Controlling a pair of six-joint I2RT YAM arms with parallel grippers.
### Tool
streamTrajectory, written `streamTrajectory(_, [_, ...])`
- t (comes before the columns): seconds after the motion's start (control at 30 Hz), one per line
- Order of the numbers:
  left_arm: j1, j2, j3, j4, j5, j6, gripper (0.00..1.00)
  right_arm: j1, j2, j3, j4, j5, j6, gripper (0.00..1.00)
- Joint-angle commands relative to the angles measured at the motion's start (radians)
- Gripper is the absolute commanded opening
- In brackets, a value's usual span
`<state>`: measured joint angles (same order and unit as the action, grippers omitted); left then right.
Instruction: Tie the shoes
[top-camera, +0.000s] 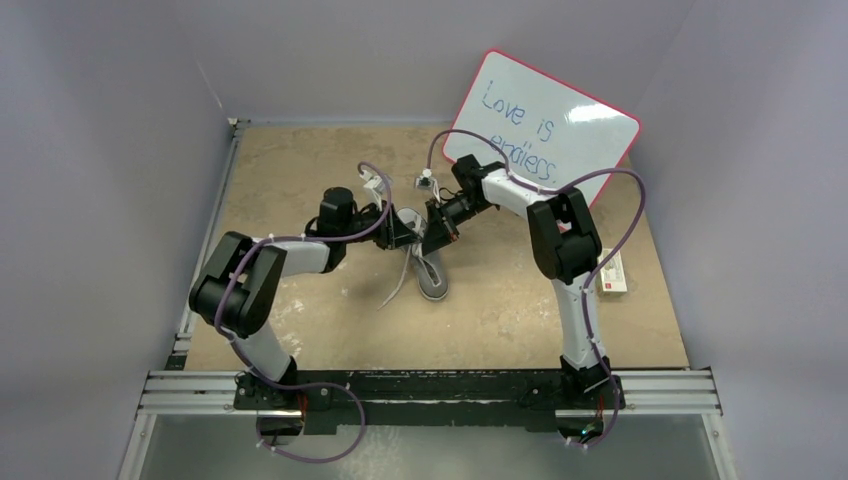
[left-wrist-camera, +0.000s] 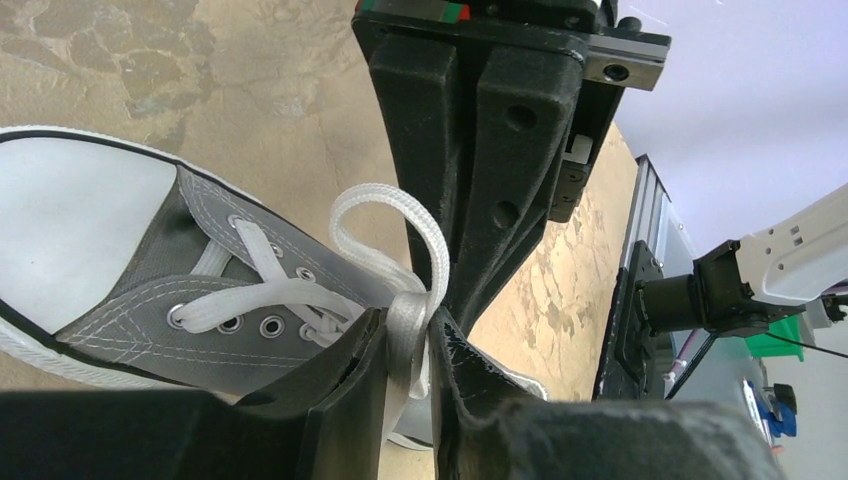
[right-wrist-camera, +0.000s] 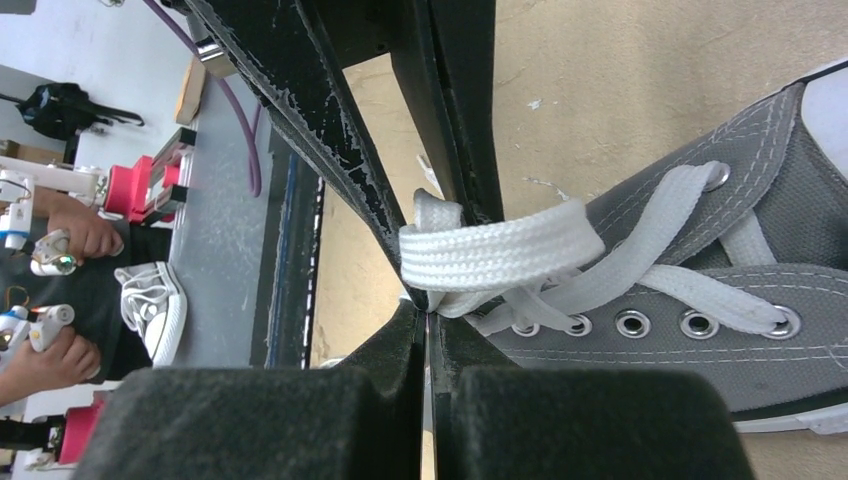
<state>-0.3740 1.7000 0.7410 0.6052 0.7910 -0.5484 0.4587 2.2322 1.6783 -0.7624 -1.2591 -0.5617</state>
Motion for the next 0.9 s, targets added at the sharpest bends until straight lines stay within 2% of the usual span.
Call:
streamTrajectory(0.0, [0.001,0.022,0.028,0.104,0.026,-0.04,0.22,0.015,-0.034,0.041,0.005,-0.078,0.001,0.0])
streamTrajectory(0.1, [0.001,0.026,0.024,0.129,0.036,-0.058,0.22,0.015,-0.046,0.03,0.053,-0.079,0.035,0.0])
streamTrajectory(0.33, [0.003,0.055,0.009,0.236,0.06,-0.137,0.12,0.016,-0.113,-0.067,0.269,-0.039,0.169,0.0])
streamTrajectory(0.5, [0.003,0.062,-0.006,0.299,0.065,-0.179,0.0,0.016,-0.142,-0.126,0.363,-0.019,0.24,0.0])
streamTrajectory(0.6, [0.008,0.063,-0.017,0.317,0.061,-0.194,0.0,0.015,-0.185,-0.181,0.422,0.01,0.279,0.0])
streamTrajectory(0.67, [0.011,0.061,-0.023,0.329,0.059,-0.203,0.0,0.015,-0.215,-0.222,0.442,0.038,0.285,0.07])
streamTrajectory(0.83, [0.013,0.055,-0.03,0.334,0.059,-0.209,0.0,0.0,-0.274,-0.288,0.444,0.142,0.309,0.31])
streamTrajectory(0.87, [0.015,0.054,-0.032,0.334,0.057,-0.21,0.0,-0.002,-0.289,-0.304,0.449,0.161,0.312,0.33])
